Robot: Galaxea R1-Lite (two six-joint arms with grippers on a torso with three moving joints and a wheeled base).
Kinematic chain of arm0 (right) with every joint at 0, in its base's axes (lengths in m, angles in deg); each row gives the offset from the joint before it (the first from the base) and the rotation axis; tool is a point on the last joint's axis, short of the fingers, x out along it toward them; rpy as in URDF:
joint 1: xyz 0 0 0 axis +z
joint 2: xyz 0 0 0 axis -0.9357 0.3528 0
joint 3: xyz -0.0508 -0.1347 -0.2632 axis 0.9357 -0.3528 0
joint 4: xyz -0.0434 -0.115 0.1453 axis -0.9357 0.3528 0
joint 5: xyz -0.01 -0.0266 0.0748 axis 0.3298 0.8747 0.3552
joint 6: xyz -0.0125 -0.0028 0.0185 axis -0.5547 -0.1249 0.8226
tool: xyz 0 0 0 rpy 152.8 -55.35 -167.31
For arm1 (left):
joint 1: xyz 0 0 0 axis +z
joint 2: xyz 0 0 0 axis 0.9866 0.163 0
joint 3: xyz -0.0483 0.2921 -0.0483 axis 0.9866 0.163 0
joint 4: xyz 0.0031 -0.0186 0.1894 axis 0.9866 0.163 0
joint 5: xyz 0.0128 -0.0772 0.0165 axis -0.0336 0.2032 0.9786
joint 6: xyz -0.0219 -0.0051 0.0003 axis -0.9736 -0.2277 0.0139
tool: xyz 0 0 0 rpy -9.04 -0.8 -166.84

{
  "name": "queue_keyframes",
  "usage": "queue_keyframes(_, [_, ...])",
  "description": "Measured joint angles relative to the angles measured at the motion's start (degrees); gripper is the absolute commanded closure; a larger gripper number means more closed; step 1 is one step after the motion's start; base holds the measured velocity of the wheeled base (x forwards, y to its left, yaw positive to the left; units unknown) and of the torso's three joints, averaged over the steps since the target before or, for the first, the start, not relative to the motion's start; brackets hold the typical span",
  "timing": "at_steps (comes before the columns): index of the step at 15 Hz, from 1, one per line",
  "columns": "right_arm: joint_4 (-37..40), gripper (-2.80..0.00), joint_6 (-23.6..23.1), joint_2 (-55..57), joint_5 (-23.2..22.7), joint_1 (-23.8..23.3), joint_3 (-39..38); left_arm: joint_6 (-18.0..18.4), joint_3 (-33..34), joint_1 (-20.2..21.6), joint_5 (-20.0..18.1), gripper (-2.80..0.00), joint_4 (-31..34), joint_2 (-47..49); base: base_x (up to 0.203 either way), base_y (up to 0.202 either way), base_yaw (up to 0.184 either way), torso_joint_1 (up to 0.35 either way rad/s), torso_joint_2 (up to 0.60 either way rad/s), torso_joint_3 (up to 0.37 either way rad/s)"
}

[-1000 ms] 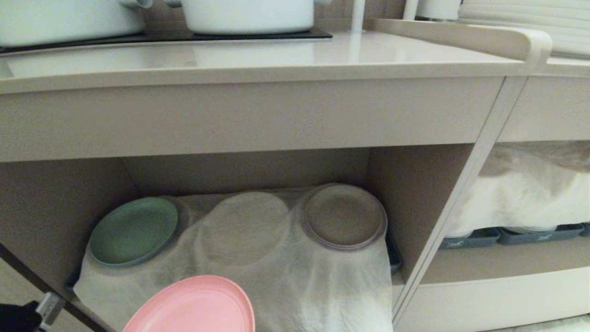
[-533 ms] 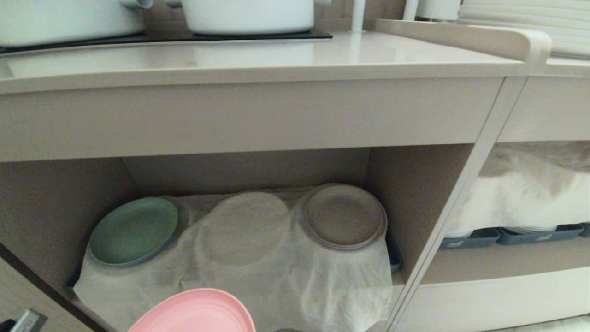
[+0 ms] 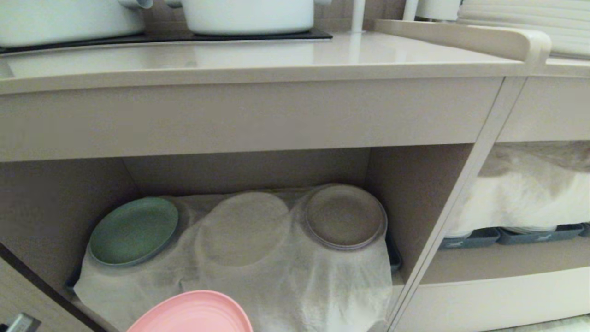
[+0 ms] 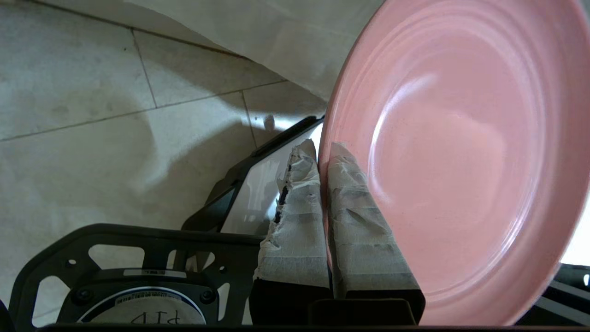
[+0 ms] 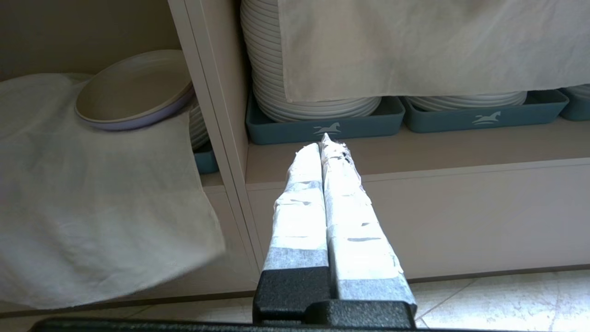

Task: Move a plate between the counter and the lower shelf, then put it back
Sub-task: Put the plate

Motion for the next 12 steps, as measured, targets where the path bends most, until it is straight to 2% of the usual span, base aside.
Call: queue_keyframes(12, [0.00, 0.00, 0.00, 0.00, 0.00, 0.00, 0.00, 0.04, 0.41, 0.07, -0.10, 0.00, 2.01, -3.18, 0.000, 0.000, 0.000, 0.000, 0.00, 0.000])
